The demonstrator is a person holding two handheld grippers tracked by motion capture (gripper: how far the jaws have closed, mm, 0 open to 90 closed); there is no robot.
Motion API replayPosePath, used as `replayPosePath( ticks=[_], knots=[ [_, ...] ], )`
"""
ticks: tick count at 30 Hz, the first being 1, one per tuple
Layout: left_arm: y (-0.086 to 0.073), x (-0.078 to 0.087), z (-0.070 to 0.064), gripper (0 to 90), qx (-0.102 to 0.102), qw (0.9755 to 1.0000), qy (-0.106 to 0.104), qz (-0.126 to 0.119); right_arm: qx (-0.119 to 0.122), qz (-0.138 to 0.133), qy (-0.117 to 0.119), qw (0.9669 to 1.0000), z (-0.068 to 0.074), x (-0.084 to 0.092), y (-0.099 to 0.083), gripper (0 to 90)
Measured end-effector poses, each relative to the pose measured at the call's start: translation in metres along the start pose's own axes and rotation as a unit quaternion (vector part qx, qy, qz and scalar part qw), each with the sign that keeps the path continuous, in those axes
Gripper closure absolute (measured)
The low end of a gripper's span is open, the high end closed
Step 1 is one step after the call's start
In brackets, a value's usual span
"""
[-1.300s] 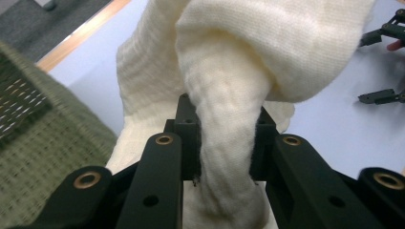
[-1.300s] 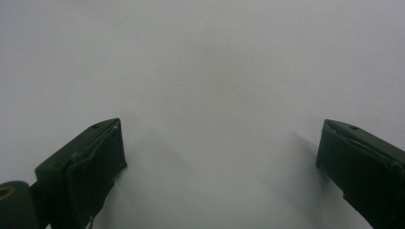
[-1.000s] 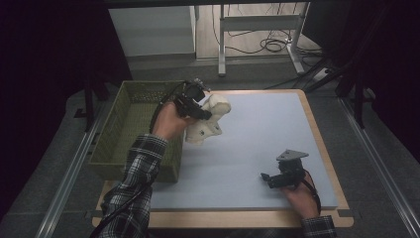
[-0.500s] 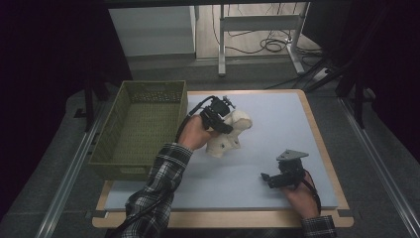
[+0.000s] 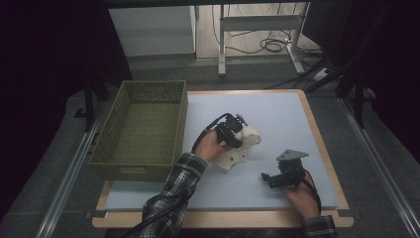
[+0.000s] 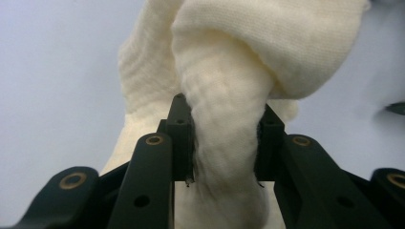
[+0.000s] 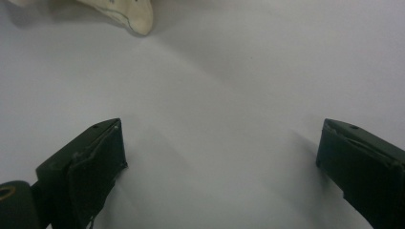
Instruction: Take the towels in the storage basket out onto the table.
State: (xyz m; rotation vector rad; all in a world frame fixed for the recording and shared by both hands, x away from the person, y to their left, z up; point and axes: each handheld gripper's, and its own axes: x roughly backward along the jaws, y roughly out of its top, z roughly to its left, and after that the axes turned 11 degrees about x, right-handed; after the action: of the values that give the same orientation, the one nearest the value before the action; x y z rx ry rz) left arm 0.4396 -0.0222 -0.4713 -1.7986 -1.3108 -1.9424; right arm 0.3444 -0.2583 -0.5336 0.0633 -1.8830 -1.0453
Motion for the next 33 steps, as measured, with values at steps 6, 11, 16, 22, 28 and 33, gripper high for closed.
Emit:
replayPosePath(
  ticks=[6,11,16,22,28,33],
  knots=[
    [-0.007,-0.018,0.003,54.3,0.016,0.9998,-0.006,0.004,0.000,0.000,0.001,1.0000,0.000,0.000,0.000,2.8],
    [-0.010,-0.023,0.006,35.9,0.027,0.9996,-0.010,-0.003,0.000,0.000,0.001,1.0000,0.000,0.000,0.000,2.8],
    [-0.009,-0.011,0.004,25.5,0.024,0.9996,-0.011,-0.013,0.000,0.000,0.001,1.0000,0.000,0.000,0.000,2.7],
    [-0.011,0.005,0.001,23.6,0.020,0.9991,-0.021,-0.030,-0.001,0.000,0.001,1.0000,0.000,0.000,0.000,2.6],
    [-0.015,0.017,-0.002,21.4,0.005,0.9992,-0.026,-0.032,-0.001,0.000,0.002,1.0000,0.000,0.000,0.000,2.9],
    [-0.021,0.023,-0.001,27.4,-0.007,0.9989,-0.028,-0.037,0.001,-0.003,0.004,1.0000,0.000,0.001,0.000,5.2]
  ],
)
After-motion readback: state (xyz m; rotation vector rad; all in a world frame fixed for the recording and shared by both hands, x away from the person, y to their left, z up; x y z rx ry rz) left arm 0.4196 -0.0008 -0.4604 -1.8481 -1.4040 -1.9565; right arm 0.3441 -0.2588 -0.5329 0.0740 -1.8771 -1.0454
